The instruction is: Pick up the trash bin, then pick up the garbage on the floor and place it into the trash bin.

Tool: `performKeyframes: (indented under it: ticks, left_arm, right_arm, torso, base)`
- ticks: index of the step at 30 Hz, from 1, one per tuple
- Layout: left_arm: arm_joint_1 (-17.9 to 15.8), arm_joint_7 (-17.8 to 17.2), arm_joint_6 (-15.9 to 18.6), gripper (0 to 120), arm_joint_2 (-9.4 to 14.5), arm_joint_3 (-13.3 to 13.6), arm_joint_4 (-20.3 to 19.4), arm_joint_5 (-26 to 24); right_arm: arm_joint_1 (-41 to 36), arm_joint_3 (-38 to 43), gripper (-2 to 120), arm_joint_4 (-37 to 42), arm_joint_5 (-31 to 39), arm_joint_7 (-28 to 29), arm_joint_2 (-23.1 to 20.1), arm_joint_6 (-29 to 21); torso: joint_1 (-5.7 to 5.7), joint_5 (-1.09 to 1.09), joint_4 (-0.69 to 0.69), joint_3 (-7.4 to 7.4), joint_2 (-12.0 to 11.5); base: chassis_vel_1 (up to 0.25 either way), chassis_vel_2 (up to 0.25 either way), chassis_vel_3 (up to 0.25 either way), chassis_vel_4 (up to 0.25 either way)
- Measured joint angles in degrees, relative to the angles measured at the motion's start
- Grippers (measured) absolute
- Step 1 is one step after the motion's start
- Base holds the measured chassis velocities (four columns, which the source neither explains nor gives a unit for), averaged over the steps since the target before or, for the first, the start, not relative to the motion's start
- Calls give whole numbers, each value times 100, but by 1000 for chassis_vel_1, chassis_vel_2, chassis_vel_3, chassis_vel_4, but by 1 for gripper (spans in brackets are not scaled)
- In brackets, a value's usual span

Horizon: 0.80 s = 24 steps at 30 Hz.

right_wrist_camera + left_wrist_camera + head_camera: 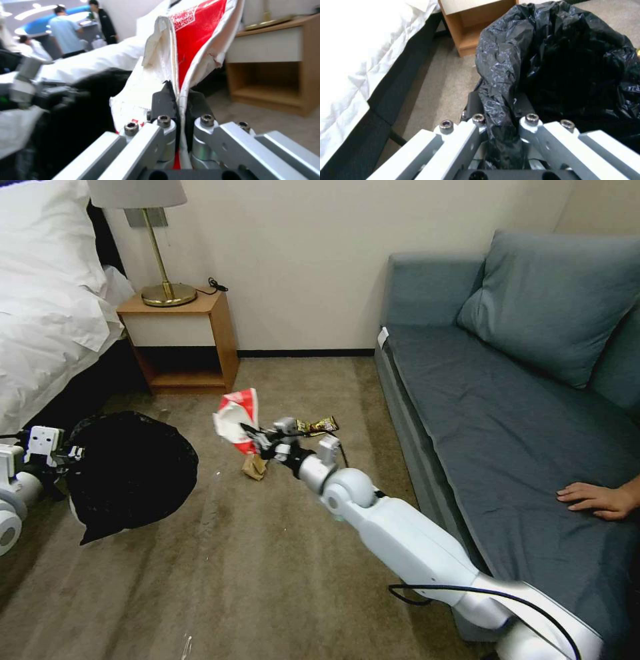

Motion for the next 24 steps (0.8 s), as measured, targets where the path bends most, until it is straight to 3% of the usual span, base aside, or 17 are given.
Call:
performKeyframes:
  ticks: [11, 17, 24]
  left_arm:
    - [-4, -3, -232, 5, -240, -8, -20, -1]
    - [-41, -8, -324, 5, -301, 27, -16, 0]
    - [-37, -7, -360, 5, -312, 21, -5, -19]
  right_arm:
    - [501, -805, 1, -274, 416, 229, 1146, -22]
    - [485, -1023, 1, -586, 394, 249, 1214, 64]
    - [297, -1149, 1, -880, 257, 242, 1201, 166]
  torso:
    - [0, 1, 2, 0, 0]
    - [0, 2, -5, 0, 0]
    - [0, 2, 0, 0, 0]
  base:
    - [0, 0, 0, 0]
    - [0, 0, 0, 0]
    - [0, 0, 0, 0]
